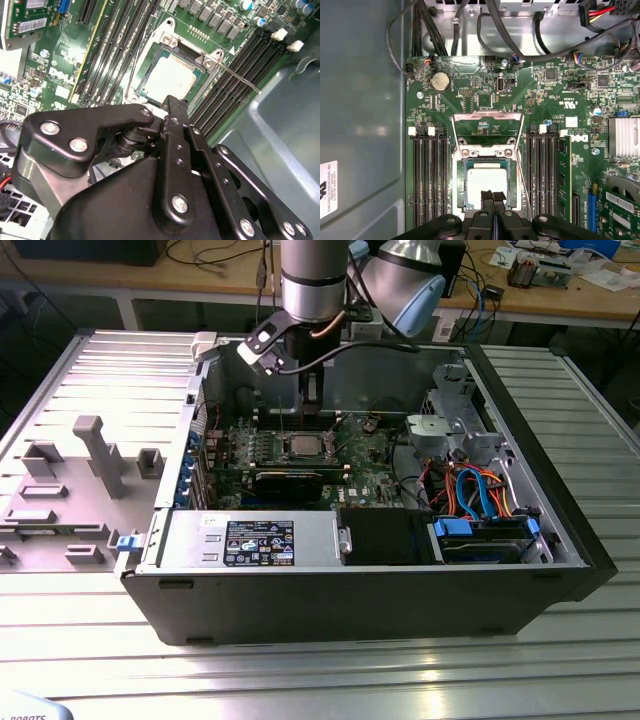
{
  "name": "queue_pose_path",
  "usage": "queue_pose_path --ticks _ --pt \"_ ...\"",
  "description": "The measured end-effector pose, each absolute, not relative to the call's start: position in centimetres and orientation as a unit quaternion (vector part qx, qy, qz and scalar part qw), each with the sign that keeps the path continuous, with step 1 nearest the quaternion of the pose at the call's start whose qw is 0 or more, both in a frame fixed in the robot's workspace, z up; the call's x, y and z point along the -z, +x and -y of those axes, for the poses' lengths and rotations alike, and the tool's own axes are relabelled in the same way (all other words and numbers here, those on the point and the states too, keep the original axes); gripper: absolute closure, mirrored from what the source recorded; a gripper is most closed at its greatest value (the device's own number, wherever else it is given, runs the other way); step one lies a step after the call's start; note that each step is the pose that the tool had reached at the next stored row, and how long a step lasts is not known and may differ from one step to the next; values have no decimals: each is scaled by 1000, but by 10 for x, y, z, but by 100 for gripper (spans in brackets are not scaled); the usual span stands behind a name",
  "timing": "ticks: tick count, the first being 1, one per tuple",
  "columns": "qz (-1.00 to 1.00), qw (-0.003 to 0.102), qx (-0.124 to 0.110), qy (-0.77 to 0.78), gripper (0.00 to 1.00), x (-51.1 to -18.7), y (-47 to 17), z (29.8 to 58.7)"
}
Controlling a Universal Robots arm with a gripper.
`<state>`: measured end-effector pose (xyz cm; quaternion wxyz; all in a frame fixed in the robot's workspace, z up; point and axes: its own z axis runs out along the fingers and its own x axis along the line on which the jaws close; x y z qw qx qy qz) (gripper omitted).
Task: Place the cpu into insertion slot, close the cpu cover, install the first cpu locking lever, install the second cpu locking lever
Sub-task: 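Close the cpu cover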
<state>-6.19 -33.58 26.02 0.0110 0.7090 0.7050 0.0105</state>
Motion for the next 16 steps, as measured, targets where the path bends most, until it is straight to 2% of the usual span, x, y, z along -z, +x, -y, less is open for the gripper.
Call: queue_pose_path --ticks 16 --pt "-705 11 -10 709 89 -284 -62 336"
